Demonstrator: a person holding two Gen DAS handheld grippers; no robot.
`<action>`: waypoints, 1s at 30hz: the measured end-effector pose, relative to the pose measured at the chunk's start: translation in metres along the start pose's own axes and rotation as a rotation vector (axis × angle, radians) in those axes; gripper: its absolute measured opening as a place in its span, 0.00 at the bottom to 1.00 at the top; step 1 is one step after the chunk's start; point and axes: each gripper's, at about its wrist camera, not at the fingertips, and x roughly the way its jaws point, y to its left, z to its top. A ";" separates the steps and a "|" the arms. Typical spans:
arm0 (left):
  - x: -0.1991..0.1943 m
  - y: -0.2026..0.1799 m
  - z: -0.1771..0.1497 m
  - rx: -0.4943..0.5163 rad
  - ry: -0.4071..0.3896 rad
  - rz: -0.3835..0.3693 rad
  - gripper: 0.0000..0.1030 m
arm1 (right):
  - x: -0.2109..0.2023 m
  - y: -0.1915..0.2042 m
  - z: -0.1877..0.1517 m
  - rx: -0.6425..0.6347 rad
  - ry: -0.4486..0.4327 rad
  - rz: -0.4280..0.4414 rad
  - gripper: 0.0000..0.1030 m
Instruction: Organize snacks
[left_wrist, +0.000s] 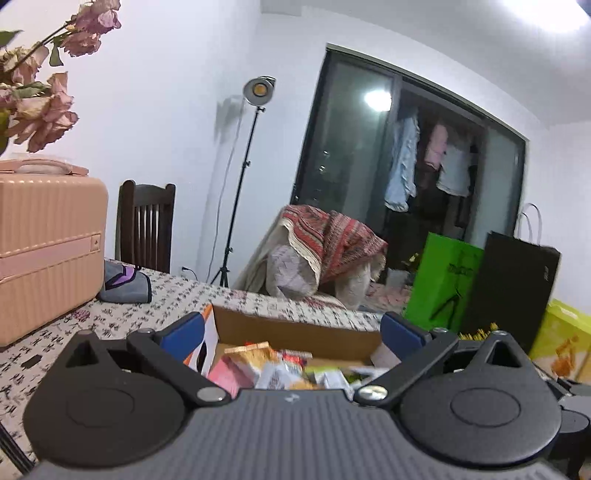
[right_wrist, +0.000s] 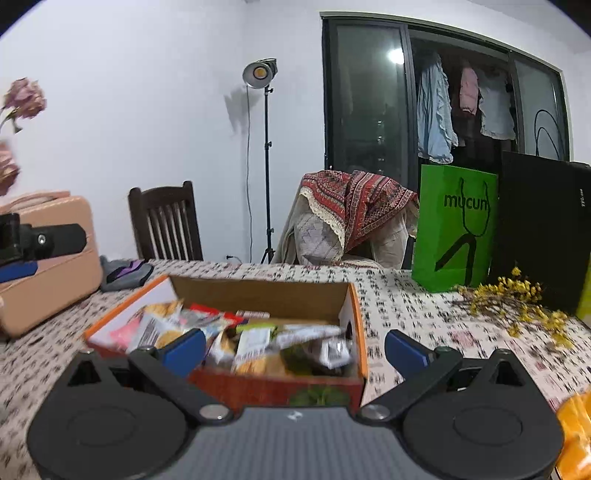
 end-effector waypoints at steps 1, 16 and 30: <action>-0.007 0.001 -0.003 0.006 0.004 -0.004 1.00 | -0.008 0.000 -0.005 -0.003 0.006 0.004 1.00; -0.087 0.016 -0.063 0.077 0.112 -0.040 1.00 | -0.082 0.017 -0.075 -0.029 0.066 0.039 1.00; -0.100 0.018 -0.093 0.112 0.204 -0.047 1.00 | -0.104 0.008 -0.101 0.033 0.123 0.014 1.00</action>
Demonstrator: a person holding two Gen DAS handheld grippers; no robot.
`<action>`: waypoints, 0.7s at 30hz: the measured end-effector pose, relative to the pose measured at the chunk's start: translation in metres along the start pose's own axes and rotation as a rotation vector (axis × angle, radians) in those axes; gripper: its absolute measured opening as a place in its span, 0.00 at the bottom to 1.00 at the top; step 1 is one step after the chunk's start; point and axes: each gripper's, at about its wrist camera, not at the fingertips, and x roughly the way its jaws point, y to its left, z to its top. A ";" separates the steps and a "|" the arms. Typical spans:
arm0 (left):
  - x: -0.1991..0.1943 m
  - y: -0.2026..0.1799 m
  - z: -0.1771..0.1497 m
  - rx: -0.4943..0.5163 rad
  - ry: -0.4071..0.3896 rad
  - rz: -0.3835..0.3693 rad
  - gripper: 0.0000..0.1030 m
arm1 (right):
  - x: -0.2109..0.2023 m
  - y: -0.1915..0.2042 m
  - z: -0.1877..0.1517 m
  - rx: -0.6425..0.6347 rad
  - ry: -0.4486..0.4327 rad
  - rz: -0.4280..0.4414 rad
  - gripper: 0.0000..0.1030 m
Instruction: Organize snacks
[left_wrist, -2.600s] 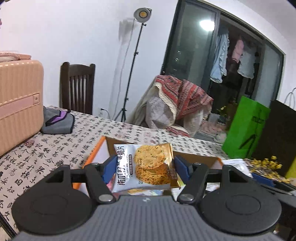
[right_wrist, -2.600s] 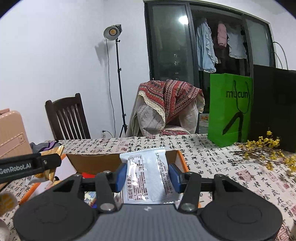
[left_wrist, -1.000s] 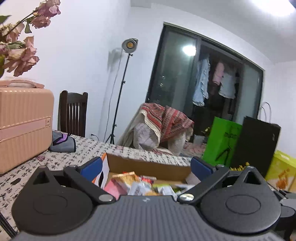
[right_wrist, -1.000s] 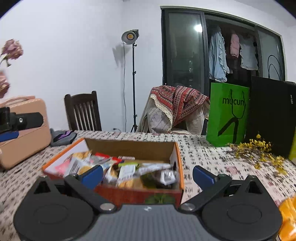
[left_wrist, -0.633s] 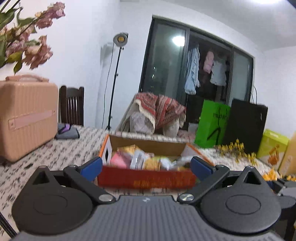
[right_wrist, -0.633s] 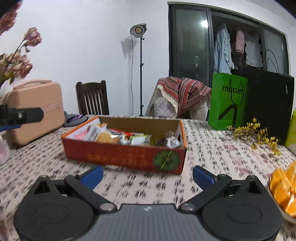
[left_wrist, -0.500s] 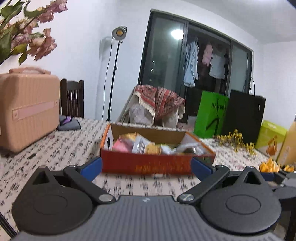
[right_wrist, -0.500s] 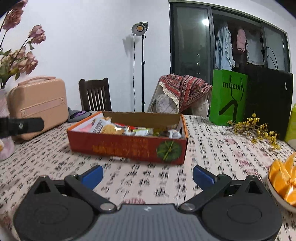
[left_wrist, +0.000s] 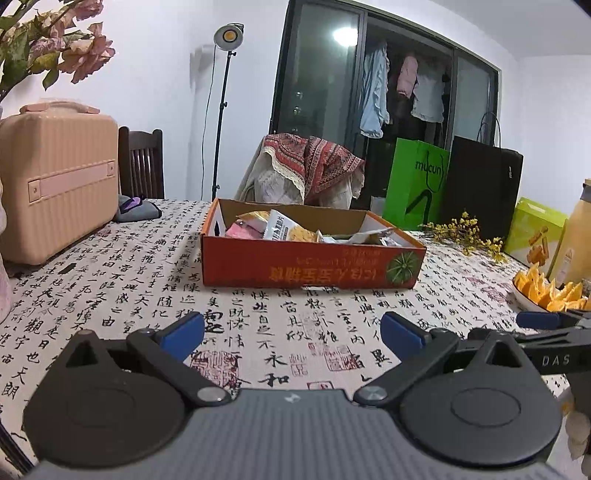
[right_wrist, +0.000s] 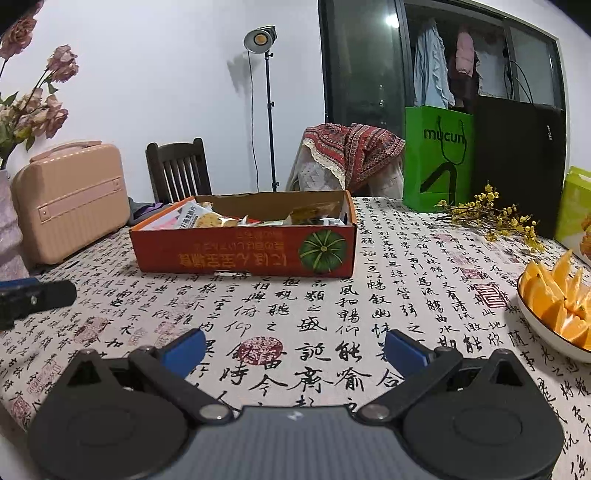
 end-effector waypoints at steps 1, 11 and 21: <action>-0.001 -0.001 -0.001 0.001 0.000 -0.001 1.00 | -0.001 0.000 0.000 -0.001 -0.001 -0.001 1.00; -0.001 -0.003 -0.003 0.010 0.005 -0.002 1.00 | -0.002 0.000 0.000 0.006 0.000 0.000 1.00; 0.004 -0.006 -0.004 0.019 0.016 -0.007 1.00 | 0.002 -0.005 -0.001 0.015 0.008 -0.002 1.00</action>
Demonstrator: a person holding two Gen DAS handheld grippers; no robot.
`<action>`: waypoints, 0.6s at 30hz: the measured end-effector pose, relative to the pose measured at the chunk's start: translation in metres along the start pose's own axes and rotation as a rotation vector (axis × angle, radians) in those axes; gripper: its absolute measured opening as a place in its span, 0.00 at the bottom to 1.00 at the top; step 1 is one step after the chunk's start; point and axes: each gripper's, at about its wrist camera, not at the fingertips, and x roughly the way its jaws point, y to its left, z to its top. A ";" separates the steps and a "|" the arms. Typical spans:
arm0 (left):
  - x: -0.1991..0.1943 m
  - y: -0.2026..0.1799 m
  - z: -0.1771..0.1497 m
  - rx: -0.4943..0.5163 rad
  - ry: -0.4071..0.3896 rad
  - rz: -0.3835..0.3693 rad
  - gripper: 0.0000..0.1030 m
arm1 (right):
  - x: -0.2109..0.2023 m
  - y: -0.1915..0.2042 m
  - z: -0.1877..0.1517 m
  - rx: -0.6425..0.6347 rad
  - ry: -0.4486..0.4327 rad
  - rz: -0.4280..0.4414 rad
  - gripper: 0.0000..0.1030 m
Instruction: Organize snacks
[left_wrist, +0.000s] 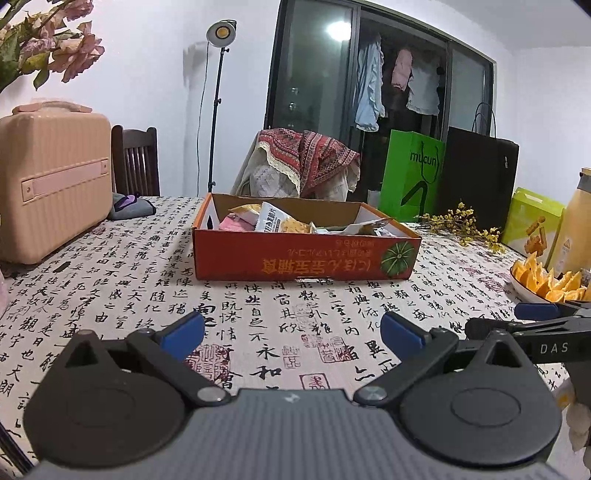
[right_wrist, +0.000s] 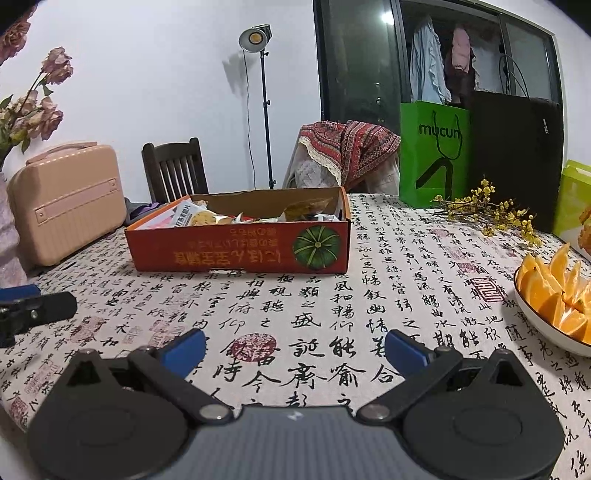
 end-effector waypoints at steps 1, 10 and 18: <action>0.000 0.000 0.000 0.001 0.000 0.000 1.00 | 0.000 0.000 0.000 0.001 0.001 0.000 1.00; 0.001 0.000 -0.001 0.003 0.003 -0.002 1.00 | 0.002 -0.001 0.000 0.001 0.001 0.001 1.00; 0.001 -0.001 -0.001 0.004 0.004 -0.002 1.00 | 0.002 0.000 0.000 0.000 0.001 0.001 1.00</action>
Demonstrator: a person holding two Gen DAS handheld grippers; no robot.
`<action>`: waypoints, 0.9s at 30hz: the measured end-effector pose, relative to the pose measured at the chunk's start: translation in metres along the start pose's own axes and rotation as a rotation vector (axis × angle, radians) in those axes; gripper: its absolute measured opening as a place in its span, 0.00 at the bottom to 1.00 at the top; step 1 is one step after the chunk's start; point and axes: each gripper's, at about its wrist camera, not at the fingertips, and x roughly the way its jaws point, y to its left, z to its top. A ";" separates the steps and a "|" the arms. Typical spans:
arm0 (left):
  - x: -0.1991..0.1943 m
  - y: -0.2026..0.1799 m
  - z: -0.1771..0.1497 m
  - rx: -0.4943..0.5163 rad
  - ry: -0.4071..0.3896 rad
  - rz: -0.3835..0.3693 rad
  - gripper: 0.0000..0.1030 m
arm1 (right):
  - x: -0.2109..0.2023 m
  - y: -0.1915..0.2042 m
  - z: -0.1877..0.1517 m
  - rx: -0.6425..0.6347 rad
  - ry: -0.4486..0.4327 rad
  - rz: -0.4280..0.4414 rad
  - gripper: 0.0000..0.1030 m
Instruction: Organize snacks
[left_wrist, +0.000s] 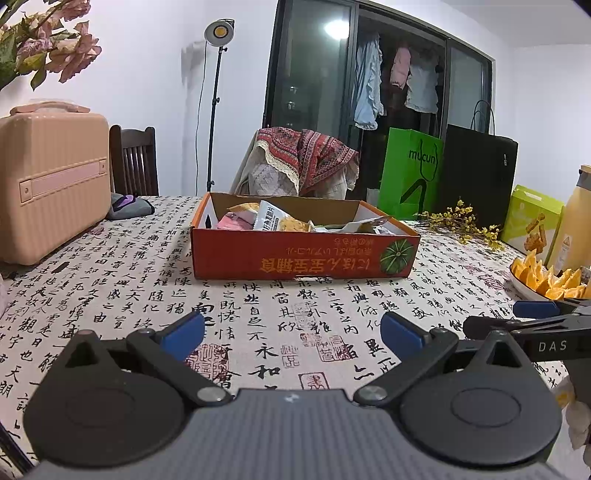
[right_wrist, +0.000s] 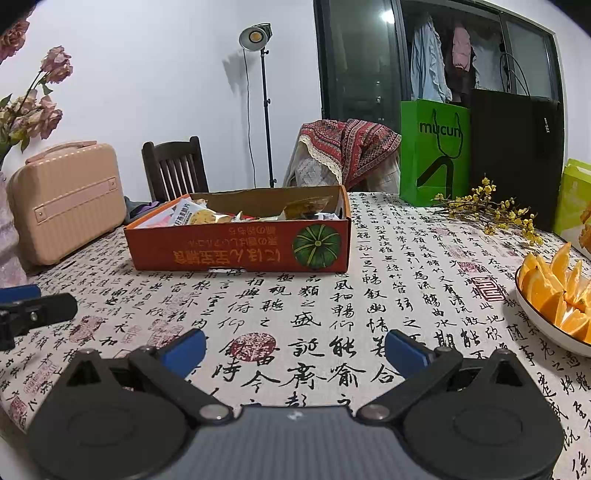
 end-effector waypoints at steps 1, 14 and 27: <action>0.000 0.000 0.000 0.000 0.001 -0.001 1.00 | 0.000 0.000 0.000 0.000 0.000 -0.001 1.00; 0.001 0.002 -0.001 -0.002 0.004 -0.002 1.00 | 0.001 0.000 0.000 -0.001 0.001 0.000 1.00; 0.000 0.002 -0.001 -0.002 0.003 -0.009 1.00 | 0.001 0.000 0.000 -0.001 0.001 0.000 1.00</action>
